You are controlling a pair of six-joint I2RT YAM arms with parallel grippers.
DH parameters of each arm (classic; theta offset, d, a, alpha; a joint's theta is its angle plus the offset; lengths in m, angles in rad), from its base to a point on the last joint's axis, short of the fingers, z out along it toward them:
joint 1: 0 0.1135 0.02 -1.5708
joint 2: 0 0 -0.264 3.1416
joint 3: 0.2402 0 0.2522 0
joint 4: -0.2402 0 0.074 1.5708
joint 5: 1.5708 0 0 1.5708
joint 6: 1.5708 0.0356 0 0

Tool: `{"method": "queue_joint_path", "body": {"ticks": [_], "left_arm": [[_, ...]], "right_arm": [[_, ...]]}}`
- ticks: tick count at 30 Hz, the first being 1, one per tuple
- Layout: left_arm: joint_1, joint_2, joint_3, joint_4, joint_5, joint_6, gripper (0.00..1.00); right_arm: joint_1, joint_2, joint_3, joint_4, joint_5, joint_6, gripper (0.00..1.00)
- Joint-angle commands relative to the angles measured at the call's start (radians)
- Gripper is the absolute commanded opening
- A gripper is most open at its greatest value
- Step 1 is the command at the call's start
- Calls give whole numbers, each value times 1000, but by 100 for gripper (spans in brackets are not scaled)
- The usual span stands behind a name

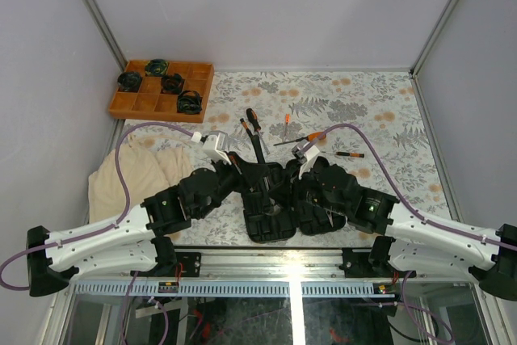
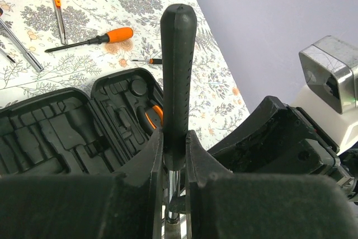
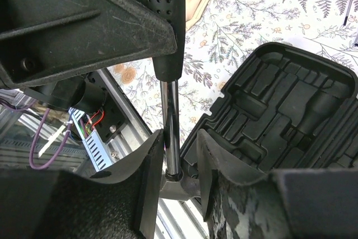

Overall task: Sort the tools into containers
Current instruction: Pick up the hammer at the center of the board.

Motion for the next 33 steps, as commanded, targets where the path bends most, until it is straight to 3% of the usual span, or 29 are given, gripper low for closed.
{"method": "queue_joint_path", "body": {"ticks": [1,6,12,14,19,21,24,29,33], "left_arm": [[8,-25,43,61,-35,-26,0],[8,-27,40,61,-34,-30,0],[7,-26,37,58,-34,-26,1],[8,-24,40,50,-32,-24,10],[7,-38,31,28,-41,-24,48],[7,-48,26,10,-55,-23,58],[9,-60,21,-34,-75,-10,66],[43,-35,25,-157,-66,-41,69],[160,10,-9,-197,81,-93,69]], "right_arm": [[9,14,0,82,33,-9,36],[9,34,4,96,26,-11,28],[9,28,3,86,40,-8,1],[8,16,-2,83,43,-7,0],[9,-24,1,17,106,11,0],[9,-38,16,-49,153,18,0],[9,-60,35,-155,223,39,0],[9,-79,59,-372,346,112,0],[3,-69,72,-500,398,145,0]]}}
